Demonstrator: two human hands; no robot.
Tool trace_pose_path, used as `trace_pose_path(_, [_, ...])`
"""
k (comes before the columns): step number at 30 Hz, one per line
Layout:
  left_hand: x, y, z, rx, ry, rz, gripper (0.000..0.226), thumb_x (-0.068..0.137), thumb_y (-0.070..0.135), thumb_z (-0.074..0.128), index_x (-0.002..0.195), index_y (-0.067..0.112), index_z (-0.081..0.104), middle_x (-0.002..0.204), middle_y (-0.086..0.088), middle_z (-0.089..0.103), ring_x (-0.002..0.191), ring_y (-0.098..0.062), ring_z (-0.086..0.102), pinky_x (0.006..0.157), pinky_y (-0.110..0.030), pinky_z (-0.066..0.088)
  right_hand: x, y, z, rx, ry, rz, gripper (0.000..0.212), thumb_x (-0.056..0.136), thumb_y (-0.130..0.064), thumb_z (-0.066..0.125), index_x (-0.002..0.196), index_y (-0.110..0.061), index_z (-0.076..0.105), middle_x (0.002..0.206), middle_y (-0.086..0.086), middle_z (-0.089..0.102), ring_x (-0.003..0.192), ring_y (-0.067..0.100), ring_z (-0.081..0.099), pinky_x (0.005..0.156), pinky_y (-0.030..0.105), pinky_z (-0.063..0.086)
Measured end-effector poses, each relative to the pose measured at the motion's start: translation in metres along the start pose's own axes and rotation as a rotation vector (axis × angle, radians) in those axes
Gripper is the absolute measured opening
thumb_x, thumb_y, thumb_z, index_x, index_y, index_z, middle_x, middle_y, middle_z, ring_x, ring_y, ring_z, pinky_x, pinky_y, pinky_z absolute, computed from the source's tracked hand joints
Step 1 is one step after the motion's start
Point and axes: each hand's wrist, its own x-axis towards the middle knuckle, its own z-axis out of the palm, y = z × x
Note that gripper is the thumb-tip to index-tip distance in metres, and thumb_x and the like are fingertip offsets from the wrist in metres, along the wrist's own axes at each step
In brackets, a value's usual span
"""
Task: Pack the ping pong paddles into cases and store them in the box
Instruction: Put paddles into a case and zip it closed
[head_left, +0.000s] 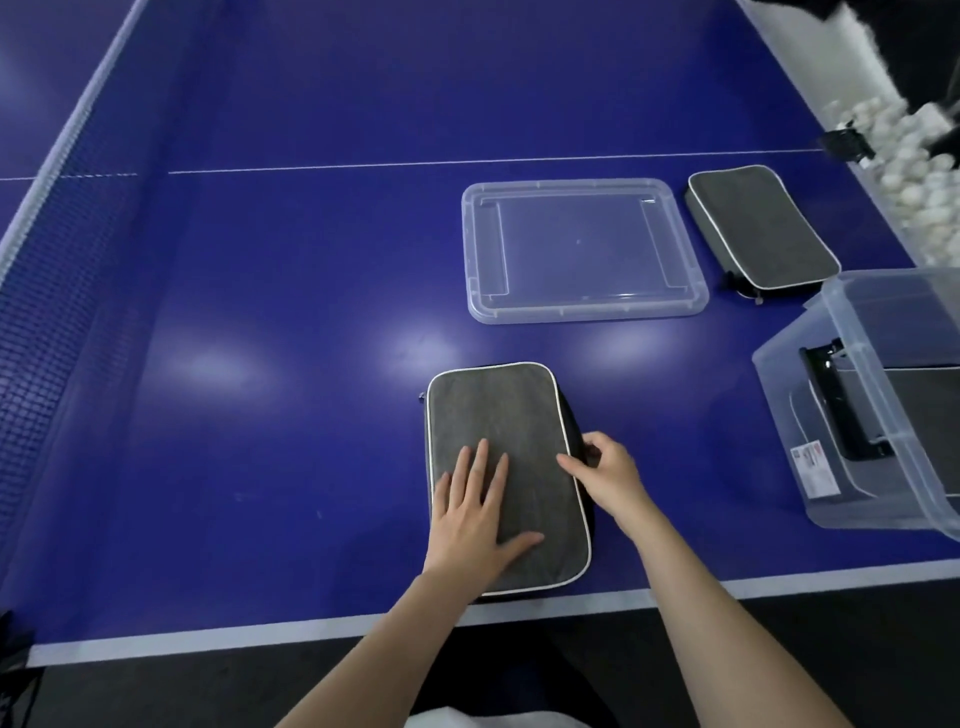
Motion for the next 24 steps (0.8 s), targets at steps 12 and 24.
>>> trace_pose_path(12, [0.002,0.007,0.007,0.137,0.049,-0.03,0.093,0.077,0.079,0.026,0.15,0.021,0.03,0.158,-0.006,0.025,0.145,-0.029,0.025,0.113,-0.046,0.028,0.003,0.002,0.025,0.036,-0.069,0.217,0.067,0.069,-0.052,0.078,0.118,-0.012,0.057,0.118,0.003,0.063,0.111,0.023,0.059,0.091,0.036,0.05])
trace_pose_path(24, [-0.008,-0.02,0.003,-0.264,0.087,-0.031,0.096,0.074,0.085,0.031,0.15,0.039,-0.005,0.159,0.014,-0.014,0.145,-0.004,-0.014,0.116,-0.03,0.002,-0.011,-0.007,0.03,0.397,-0.064,0.219,0.076,0.059,-0.035,0.09,0.12,-0.017,0.049,0.11,0.002,0.065,0.091,0.018,0.068,0.074,0.036,0.058])
